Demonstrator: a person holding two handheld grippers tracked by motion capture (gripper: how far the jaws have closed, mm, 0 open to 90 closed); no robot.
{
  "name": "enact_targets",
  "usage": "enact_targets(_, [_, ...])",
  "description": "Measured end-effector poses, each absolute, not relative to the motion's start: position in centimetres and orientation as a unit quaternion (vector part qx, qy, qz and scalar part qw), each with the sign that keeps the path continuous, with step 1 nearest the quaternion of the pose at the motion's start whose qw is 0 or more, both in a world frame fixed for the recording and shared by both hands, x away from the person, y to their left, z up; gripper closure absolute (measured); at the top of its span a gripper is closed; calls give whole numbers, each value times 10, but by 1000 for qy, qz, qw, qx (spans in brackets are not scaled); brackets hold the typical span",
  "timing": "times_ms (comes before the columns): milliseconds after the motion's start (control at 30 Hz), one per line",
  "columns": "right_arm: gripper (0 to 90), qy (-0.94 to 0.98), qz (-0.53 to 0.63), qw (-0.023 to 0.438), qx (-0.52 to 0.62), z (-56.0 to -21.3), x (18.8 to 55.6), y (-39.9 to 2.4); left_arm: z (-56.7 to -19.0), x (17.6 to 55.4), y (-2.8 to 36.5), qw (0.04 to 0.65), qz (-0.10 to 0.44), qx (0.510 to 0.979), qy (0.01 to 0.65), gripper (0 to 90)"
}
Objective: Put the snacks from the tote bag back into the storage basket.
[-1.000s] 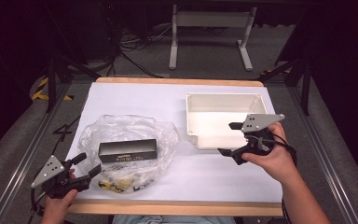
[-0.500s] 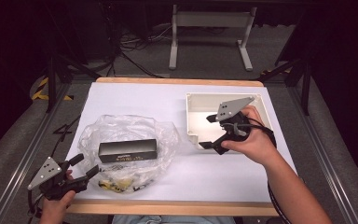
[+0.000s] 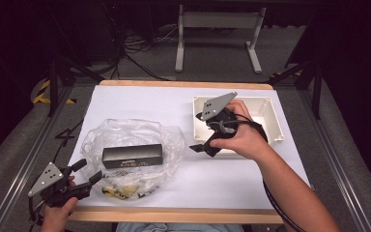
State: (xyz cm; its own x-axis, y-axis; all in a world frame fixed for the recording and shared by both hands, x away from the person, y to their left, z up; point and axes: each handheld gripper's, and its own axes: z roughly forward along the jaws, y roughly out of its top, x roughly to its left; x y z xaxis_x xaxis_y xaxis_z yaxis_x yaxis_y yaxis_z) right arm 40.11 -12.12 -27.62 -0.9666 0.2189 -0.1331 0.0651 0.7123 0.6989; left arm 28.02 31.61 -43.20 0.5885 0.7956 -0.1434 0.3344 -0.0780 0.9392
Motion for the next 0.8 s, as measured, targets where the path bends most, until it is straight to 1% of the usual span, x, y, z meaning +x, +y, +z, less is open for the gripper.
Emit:
enact_targets(67, [28, 919, 375, 106, 64, -275, 401, -112, -432, 280, 316, 548, 211, 702, 402, 244])
enact_targets(200, [29, 918, 383, 95, 48, -274, 402, -96, -432, 281, 316, 549, 210, 701, 403, 244])
enact_targets(500, [35, 929, 359, 84, 33, -277, 414, -70, -432, 282, 317, 555, 209, 697, 402, 244])
enact_targets(567, [45, 930, 357, 79, 33, -278, 418, -66, -432, 282, 317, 553, 208, 700, 402, 244])
enact_targets(733, [120, 942, 325, 78, 37, -283, 425, -53, -432, 283, 316, 556, 208, 698, 401, 244])
enact_targets(800, [121, 942, 326, 75, 39, -284, 426, -50, -432, 283, 316, 557, 208, 698, 400, 244])
